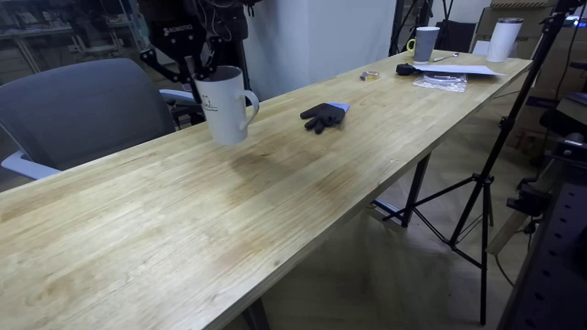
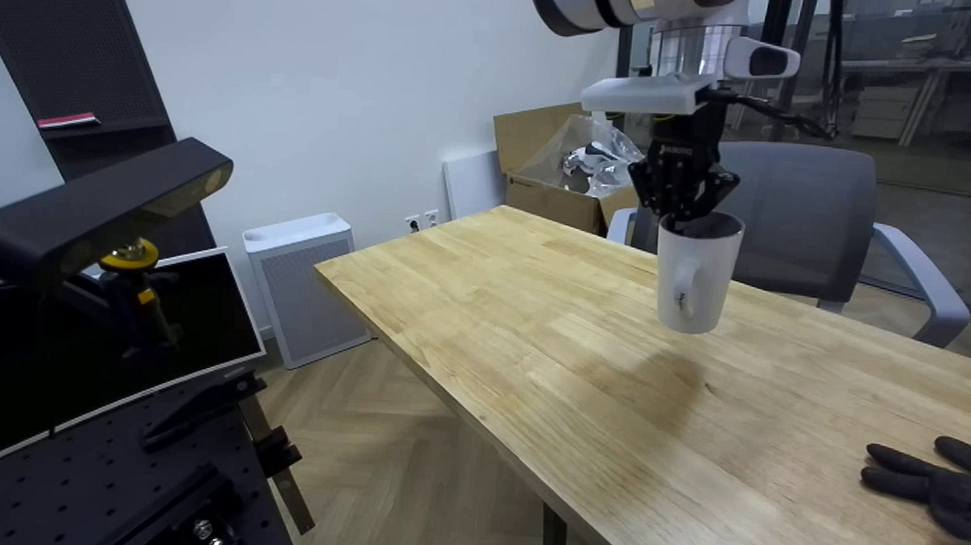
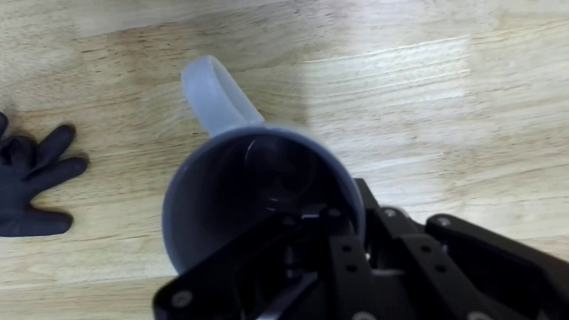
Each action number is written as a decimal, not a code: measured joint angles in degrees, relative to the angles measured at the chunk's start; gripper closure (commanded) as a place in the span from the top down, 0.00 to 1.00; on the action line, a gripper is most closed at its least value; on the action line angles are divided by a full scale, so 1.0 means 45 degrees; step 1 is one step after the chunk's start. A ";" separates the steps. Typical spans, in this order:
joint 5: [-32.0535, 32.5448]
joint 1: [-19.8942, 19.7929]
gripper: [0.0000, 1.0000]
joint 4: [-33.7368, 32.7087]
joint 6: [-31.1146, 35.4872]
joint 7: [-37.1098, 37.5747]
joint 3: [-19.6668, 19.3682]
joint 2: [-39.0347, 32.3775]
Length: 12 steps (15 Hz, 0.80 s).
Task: Move the mug to the left
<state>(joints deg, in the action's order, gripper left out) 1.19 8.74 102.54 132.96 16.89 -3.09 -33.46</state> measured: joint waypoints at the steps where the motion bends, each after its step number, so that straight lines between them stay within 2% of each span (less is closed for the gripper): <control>1: 0.0000 0.0073 0.02 0.0000 0.0000 -0.0002 0.0081 -0.0006; 12: 0.0121 0.0393 0.02 0.0043 0.0288 -0.0083 0.0452 -0.0362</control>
<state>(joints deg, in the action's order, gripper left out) 1.74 10.51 102.73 134.25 16.52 -1.06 -35.09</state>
